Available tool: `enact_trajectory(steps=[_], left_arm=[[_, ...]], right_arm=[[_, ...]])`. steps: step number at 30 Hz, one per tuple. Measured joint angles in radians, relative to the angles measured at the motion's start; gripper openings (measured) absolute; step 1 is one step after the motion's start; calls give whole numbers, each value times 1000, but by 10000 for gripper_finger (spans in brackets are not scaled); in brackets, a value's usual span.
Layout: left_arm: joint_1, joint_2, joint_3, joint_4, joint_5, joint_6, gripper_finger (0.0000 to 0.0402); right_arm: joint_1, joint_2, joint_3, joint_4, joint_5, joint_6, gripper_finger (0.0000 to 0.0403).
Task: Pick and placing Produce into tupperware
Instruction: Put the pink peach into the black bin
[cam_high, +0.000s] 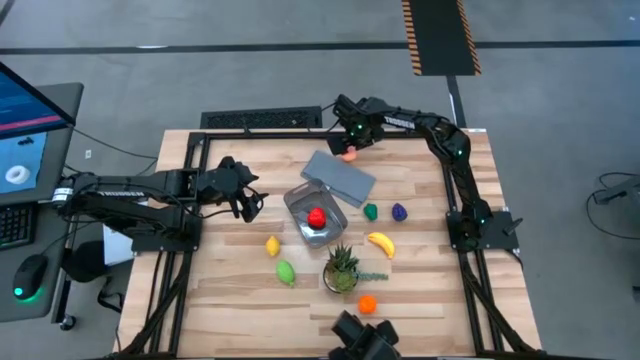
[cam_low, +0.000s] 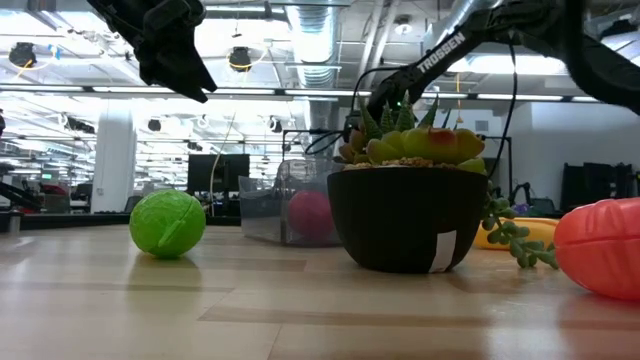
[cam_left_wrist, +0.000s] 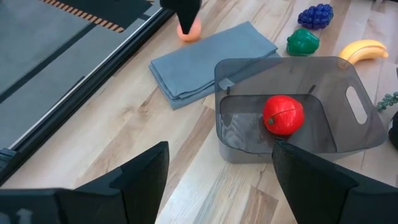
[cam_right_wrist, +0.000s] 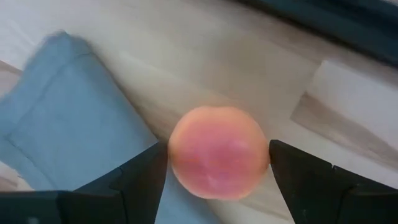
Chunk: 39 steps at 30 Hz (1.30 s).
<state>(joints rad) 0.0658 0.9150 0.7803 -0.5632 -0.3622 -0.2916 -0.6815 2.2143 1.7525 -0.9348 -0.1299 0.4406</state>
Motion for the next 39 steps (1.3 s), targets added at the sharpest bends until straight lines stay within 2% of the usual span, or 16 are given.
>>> enact_trajectory(steps=[28,35,39], left_arm=[[0,0,0,0,-2,5,273],[0,0,0,0,-2,4,273],[0,0,0,0,-2,4,273]], right_arm=[[-1,0,-25,16,-14,-3,301],[-1,0,-24,1,-28,-12,282],[-1,0,-24,-3,-30,-16,284]])
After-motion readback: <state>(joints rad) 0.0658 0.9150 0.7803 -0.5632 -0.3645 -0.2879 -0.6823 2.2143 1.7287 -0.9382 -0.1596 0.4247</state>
